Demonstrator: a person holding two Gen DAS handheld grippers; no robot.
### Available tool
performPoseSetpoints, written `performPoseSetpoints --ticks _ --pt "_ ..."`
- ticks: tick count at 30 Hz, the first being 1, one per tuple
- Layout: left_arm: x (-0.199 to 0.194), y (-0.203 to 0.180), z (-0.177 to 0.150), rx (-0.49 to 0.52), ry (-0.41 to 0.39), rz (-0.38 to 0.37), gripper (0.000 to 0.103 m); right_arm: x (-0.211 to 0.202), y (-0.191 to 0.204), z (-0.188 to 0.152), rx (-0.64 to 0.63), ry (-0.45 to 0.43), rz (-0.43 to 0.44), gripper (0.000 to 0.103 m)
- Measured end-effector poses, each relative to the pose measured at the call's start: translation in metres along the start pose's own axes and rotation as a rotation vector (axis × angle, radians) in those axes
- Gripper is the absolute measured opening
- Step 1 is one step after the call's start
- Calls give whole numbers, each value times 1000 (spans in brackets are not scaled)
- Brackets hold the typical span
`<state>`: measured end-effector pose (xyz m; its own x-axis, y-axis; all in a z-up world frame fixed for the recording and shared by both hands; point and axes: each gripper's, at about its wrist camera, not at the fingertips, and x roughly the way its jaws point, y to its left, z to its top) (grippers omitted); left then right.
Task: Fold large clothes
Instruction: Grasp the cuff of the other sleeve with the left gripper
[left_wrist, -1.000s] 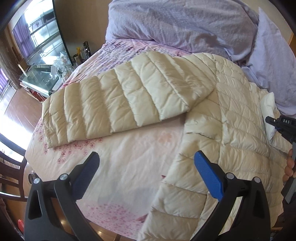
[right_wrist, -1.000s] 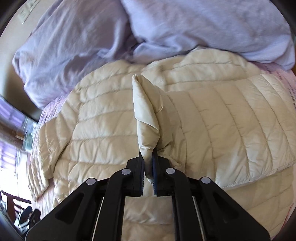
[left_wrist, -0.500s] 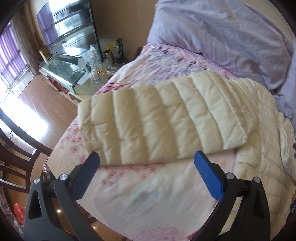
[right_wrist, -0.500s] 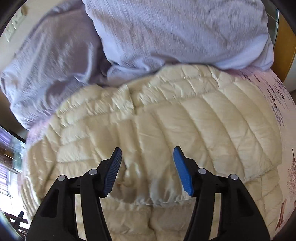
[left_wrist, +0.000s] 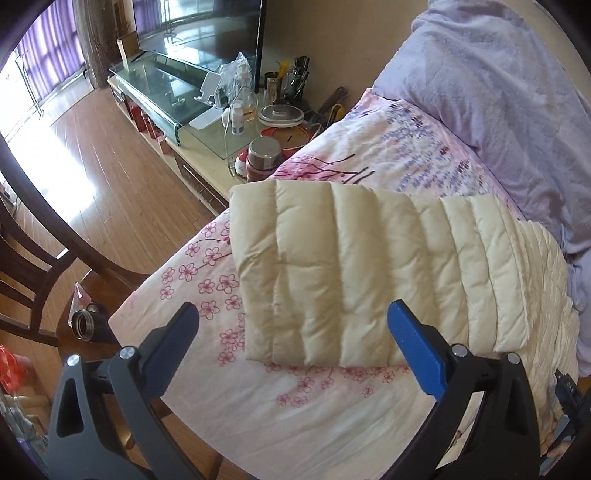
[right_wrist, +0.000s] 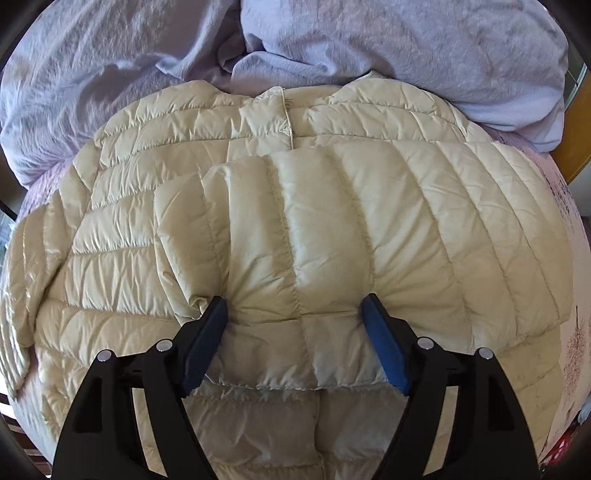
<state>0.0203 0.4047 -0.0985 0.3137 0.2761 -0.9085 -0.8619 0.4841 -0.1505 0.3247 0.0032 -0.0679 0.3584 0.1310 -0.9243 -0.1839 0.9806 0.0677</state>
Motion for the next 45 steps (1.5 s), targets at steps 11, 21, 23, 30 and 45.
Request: performPoseSetpoints --ticks 11,21,23,30,45 --pt "25 15 10 -69 80 -21 89 -33 -18 -6 64 -49 36 85" --pt "35 8 4 -43 98 39 73 -27 -36 -7 117 -42 25 85" --pt "34 7 4 -34 90 48 60 -28 -41 -7 129 -41 24 85" --pt "30 -4 4 -29 91 30 19 -33 -52 -10 146 -42 35 85" --pt "-51 -115 18 141 -69 -122 5 -48 -111 -21 207 -67 48 86"
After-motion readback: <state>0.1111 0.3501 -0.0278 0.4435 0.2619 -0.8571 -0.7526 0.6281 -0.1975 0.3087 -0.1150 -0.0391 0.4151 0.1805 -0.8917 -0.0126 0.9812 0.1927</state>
